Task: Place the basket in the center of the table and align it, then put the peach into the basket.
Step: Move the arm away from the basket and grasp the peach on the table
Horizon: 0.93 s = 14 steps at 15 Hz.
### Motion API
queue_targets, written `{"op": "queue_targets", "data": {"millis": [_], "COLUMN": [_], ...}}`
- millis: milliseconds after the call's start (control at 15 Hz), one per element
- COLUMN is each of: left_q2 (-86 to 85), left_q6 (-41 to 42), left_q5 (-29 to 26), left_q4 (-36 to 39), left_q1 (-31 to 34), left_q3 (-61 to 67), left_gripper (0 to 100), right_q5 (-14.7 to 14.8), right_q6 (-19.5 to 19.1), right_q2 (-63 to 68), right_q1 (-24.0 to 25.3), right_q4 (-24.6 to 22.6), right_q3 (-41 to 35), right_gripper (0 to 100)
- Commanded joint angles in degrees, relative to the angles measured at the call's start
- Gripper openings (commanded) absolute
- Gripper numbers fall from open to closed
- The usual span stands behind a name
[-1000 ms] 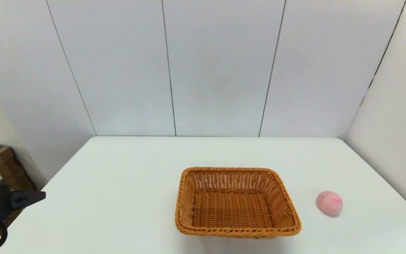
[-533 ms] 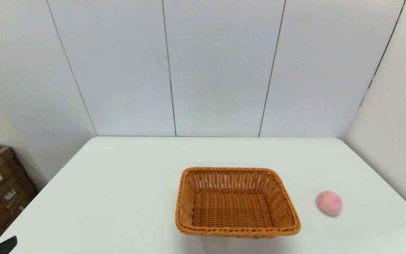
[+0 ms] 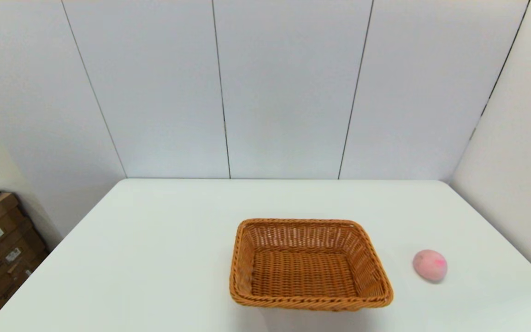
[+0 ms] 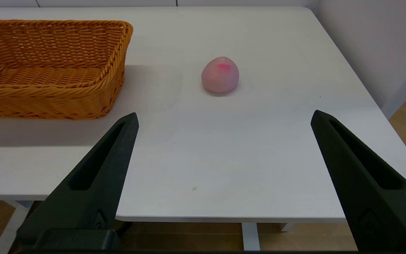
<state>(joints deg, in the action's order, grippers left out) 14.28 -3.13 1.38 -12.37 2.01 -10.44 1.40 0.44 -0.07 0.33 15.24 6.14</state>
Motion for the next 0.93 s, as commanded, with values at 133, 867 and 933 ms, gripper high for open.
{"op": "queue_targets", "data": {"millis": [133,867,933], "left_q2": [-4.7,-14.3,-14.3], "left_q6": [0.5,-0.6,-0.4], "left_q5": [0.9,0.5,0.6], "left_q4": [11.1,10.8,10.8], "left_q1": [-1.0,-2.0,-2.0], "left_q3": [9.4,9.6,9.6], "left_gripper": [100,100,100], "right_q5": [0.0,0.8,0.8], "right_q6": [0.1,5.5,6.4], "right_q2": [0.0,12.6,20.6], "right_q1": [0.0,0.0,-0.1], "right_q4": [0.1,0.4,-0.2], "right_q3": [0.0,12.0,17.2], "right_gripper": [100,100,100]}}
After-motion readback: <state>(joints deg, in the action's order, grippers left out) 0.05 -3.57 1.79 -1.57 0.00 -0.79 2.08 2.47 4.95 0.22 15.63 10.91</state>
